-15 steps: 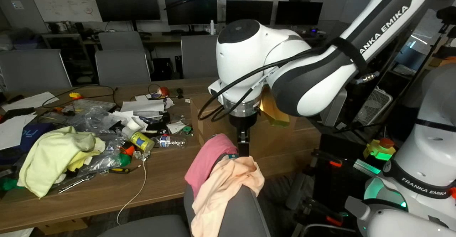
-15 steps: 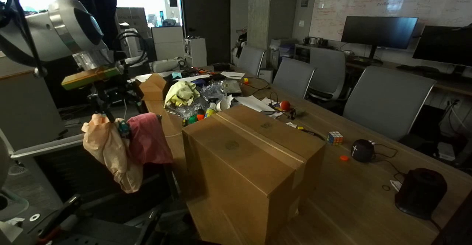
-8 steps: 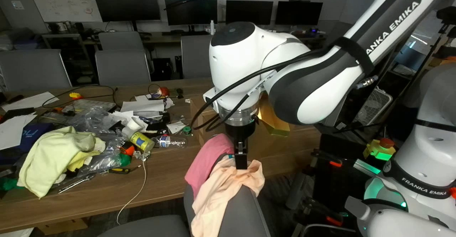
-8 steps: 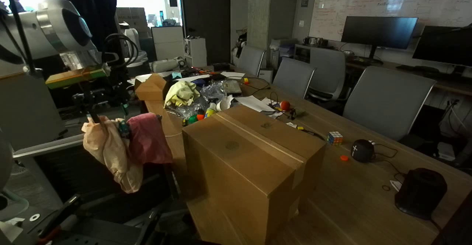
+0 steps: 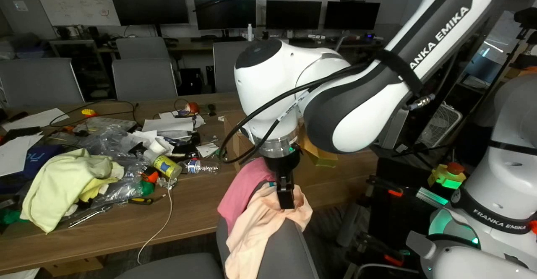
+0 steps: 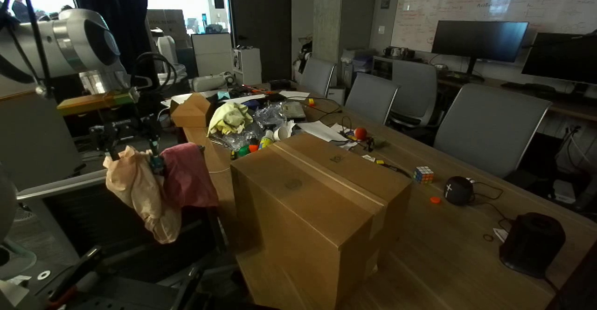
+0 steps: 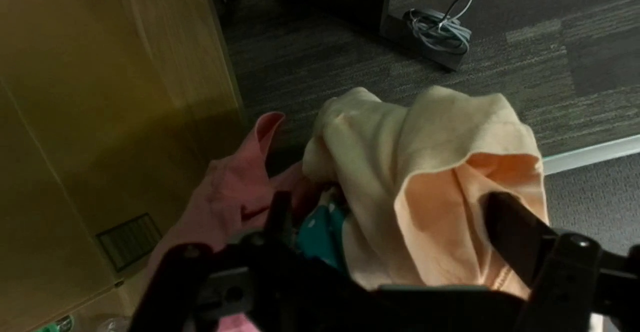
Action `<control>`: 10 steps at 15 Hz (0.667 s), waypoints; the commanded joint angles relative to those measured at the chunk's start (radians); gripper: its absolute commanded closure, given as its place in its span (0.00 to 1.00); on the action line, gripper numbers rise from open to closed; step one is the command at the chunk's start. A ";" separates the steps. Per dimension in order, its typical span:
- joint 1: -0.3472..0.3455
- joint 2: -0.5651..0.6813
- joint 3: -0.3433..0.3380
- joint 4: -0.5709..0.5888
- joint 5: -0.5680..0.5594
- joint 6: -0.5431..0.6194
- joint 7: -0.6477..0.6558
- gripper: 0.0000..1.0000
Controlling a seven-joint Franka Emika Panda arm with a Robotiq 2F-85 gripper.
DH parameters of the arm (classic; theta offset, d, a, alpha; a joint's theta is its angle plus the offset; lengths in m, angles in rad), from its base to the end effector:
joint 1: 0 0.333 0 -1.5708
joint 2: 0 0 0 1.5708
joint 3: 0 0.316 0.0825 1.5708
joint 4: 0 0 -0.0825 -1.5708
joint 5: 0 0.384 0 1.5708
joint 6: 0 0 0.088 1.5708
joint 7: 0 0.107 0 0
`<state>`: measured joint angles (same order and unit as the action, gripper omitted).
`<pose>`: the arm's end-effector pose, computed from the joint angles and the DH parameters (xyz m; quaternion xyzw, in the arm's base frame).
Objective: Pick up the clothes from the headrest of the chair and put them on the box
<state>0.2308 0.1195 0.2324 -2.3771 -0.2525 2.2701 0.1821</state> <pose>0.4307 0.2095 0.2575 0.9644 0.2294 -0.0805 0.1040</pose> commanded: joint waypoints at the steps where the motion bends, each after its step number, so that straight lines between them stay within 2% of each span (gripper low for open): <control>1: 0.020 0.095 -0.003 0.061 0.007 -0.047 -0.007 0.00; 5: 0.038 0.144 -0.006 0.094 0.002 -0.081 -0.009 0.00; 6: 0.041 0.150 -0.006 0.100 0.003 -0.094 -0.012 0.25; 7: 0.044 0.157 -0.009 0.109 -0.003 -0.104 -0.010 0.26; 10: 0.049 0.156 -0.012 0.124 -0.006 -0.129 -0.010 0.50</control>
<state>0.2628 0.2595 0.2324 -2.2889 -0.2526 2.1801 0.1815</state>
